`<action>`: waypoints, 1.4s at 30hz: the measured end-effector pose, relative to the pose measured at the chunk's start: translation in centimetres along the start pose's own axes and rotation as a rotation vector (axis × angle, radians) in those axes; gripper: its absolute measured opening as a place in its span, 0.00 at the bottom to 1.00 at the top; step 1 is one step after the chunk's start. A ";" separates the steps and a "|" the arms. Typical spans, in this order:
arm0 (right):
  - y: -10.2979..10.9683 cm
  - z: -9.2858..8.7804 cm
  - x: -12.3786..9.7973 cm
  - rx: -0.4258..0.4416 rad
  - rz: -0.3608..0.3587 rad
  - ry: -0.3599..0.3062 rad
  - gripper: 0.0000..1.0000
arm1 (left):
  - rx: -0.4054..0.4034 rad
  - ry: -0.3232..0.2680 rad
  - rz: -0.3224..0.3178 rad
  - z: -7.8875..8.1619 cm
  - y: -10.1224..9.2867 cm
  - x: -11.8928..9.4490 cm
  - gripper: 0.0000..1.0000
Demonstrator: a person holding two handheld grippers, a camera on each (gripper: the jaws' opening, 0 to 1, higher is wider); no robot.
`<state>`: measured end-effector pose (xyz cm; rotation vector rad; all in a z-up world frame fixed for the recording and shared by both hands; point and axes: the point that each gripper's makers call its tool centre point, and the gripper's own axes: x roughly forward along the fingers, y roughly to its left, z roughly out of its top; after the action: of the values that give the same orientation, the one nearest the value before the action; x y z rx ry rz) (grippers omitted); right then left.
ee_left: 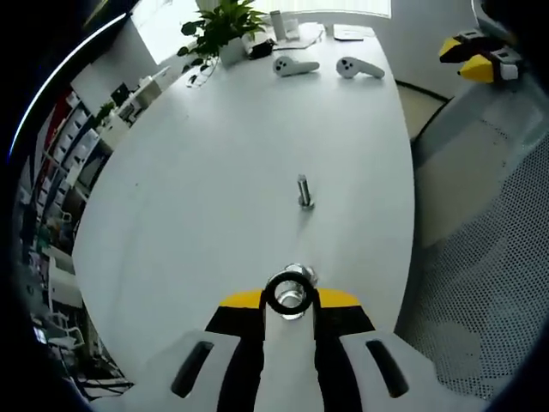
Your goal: Place the washer onto the threaded stud by aligning its center hole with the stud, sliding it down to the base, and recovering from edge contact or off-axis alignment until the washer reaches the visible bottom stop.
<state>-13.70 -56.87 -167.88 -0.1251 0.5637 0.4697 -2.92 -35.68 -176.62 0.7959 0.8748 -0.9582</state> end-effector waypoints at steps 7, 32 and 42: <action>0.0 0.0 0.0 -0.001 0.001 -0.002 0.20 | -0.001 0.010 -0.019 0.3 -0.2 1.0 0.18; 0.0 0.1 0.1 -0.007 0.011 0.001 0.19 | 0.056 0.136 -0.067 -1.2 -0.4 5.5 0.18; -0.2 0.0 0.2 -0.017 0.016 0.009 0.17 | 0.003 0.152 -0.090 -2.0 -0.4 7.1 0.18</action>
<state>-13.47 -56.97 -167.99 -0.1385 0.5698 0.4899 -1.62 -36.51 -183.83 0.8459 1.0479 -0.9876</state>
